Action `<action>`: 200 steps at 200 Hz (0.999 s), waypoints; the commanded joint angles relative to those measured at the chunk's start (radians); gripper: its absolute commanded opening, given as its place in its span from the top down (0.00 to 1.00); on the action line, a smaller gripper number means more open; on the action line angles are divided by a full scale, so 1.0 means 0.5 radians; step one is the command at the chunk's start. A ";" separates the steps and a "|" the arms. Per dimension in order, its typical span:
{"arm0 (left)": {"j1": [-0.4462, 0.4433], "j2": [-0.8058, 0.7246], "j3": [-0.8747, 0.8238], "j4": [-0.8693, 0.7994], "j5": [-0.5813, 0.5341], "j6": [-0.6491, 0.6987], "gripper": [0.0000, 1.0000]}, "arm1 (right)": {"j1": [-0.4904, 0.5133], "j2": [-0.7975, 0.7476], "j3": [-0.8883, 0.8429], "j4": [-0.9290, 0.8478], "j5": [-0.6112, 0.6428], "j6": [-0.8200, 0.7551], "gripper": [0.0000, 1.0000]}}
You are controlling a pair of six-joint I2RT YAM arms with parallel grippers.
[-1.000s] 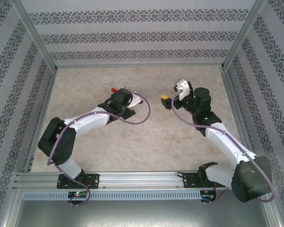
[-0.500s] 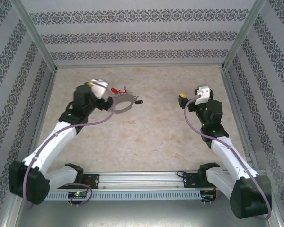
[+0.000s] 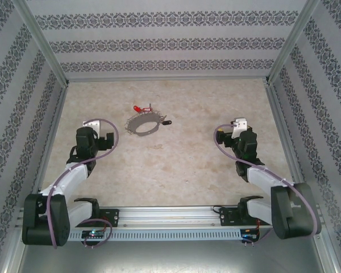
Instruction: Put the keys on the keyring
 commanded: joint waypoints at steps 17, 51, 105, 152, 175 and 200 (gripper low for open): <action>0.004 0.230 -0.126 0.576 -0.107 -0.034 0.00 | -0.053 0.233 0.003 0.382 0.012 -0.084 0.02; 0.006 0.406 -0.084 0.801 -0.120 -0.031 0.00 | -0.148 0.476 -0.020 0.662 0.011 0.010 0.02; 0.003 0.599 0.119 0.638 -0.324 -0.056 0.00 | -0.151 0.636 0.125 0.571 0.039 0.017 0.02; -0.022 0.554 -0.123 1.139 0.105 -0.106 0.00 | -0.151 0.638 0.170 0.505 0.059 0.035 0.02; -0.037 0.873 -0.103 1.348 -0.025 -0.147 0.00 | -0.153 0.639 0.167 0.505 0.059 0.036 0.02; -0.065 0.897 -0.079 1.363 -0.033 -0.101 0.01 | -0.153 0.638 0.172 0.499 0.058 0.039 0.02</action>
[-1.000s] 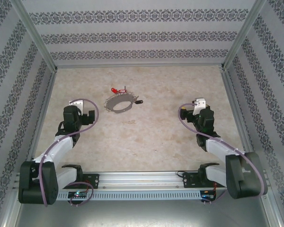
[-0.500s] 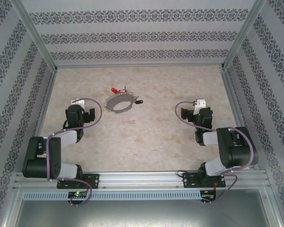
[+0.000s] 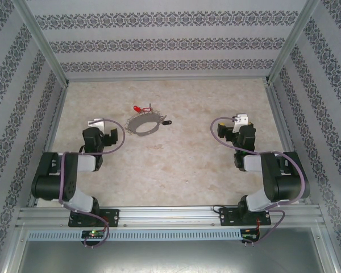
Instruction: Put the keys on the keyring
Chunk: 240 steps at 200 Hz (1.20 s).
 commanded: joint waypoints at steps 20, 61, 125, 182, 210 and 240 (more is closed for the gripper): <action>-0.034 0.014 0.015 0.201 0.002 -0.027 0.00 | -0.010 0.002 0.032 -0.001 0.029 0.038 0.02; -0.036 0.009 0.025 0.166 0.007 -0.027 0.00 | -0.010 -0.002 0.029 0.002 0.027 0.038 0.02; -0.035 0.009 0.031 0.154 0.047 -0.010 0.01 | -0.010 -0.004 0.029 0.002 0.024 0.040 0.02; -0.037 0.009 0.030 0.155 0.048 -0.011 0.01 | -0.022 0.007 0.047 -0.028 0.000 0.046 0.02; -0.035 0.008 0.029 0.154 0.049 -0.010 0.01 | -0.019 0.006 0.050 -0.032 0.000 0.043 0.02; -0.034 0.009 0.029 0.155 0.047 -0.010 0.01 | -0.022 0.003 0.046 -0.030 0.000 0.044 0.02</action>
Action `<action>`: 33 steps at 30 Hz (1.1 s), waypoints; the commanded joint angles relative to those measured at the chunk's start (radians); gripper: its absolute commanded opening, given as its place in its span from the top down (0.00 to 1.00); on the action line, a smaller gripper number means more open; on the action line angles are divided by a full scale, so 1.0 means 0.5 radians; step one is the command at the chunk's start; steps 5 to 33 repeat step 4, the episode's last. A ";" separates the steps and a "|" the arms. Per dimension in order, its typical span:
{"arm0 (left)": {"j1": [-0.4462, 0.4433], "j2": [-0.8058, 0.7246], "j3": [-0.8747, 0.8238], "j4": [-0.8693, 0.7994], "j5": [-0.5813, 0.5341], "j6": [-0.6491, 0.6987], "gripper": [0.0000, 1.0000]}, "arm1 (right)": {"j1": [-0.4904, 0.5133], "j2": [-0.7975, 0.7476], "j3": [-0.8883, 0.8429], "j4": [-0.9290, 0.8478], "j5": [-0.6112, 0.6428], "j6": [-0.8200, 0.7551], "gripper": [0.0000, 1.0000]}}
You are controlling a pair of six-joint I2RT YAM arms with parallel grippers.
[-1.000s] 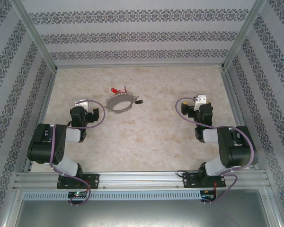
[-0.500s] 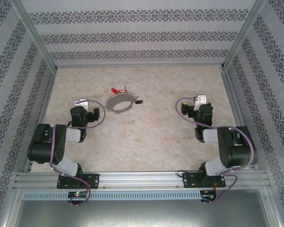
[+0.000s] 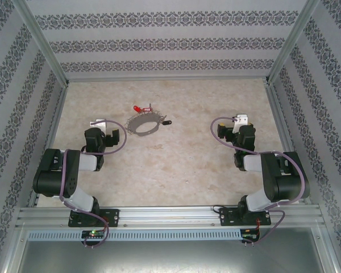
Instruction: Put the keys on the keyring
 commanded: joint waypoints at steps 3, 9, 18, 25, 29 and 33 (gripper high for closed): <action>-0.014 -0.020 0.030 0.080 0.031 -0.008 0.01 | -0.020 -0.003 0.024 0.039 0.000 0.035 0.02; -0.013 -0.024 0.027 0.082 0.044 -0.004 0.00 | -0.019 -0.003 0.024 0.036 0.001 0.035 0.02; -0.013 -0.024 0.027 0.082 0.044 -0.004 0.00 | -0.019 -0.003 0.024 0.036 0.001 0.035 0.02; -0.013 -0.024 0.027 0.082 0.044 -0.004 0.00 | -0.019 -0.003 0.024 0.036 0.001 0.035 0.02; -0.013 -0.024 0.027 0.082 0.044 -0.004 0.00 | -0.019 -0.003 0.024 0.036 0.001 0.035 0.02; -0.013 -0.024 0.027 0.082 0.044 -0.004 0.00 | -0.019 -0.003 0.024 0.036 0.001 0.035 0.02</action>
